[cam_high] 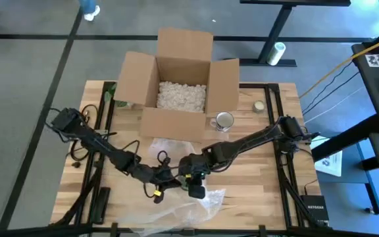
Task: Wrap mug
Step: Wrap the green mug with the bubble wrap
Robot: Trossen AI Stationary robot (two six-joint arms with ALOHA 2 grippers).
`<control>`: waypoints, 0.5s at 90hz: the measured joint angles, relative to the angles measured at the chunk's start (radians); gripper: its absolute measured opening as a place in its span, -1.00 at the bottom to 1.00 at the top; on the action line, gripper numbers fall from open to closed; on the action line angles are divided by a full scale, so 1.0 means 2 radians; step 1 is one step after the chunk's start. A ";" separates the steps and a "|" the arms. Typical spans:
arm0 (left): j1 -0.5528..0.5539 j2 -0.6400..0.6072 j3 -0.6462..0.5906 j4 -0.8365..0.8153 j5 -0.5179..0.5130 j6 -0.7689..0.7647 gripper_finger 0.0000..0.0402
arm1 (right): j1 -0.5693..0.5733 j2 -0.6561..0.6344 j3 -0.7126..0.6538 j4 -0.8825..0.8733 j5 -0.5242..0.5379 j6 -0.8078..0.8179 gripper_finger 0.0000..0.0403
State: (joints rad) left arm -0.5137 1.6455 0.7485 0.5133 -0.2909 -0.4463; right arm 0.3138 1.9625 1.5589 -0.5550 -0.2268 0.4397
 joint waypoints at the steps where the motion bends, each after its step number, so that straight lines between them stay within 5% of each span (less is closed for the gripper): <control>1: 0.000 0.001 0.000 0.000 0.000 -0.001 -1.00 | 0.000 0.000 0.000 0.000 0.000 0.000 -0.62; 45: 0.001 0.004 0.001 -0.002 0.000 -0.011 -1.00 | 0.056 -0.086 0.001 -0.142 0.102 0.042 -0.62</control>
State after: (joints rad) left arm -0.5114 1.6535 0.7495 0.5087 -0.2909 -0.4680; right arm 0.4260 1.7908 1.5604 -0.8392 -0.0223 0.5240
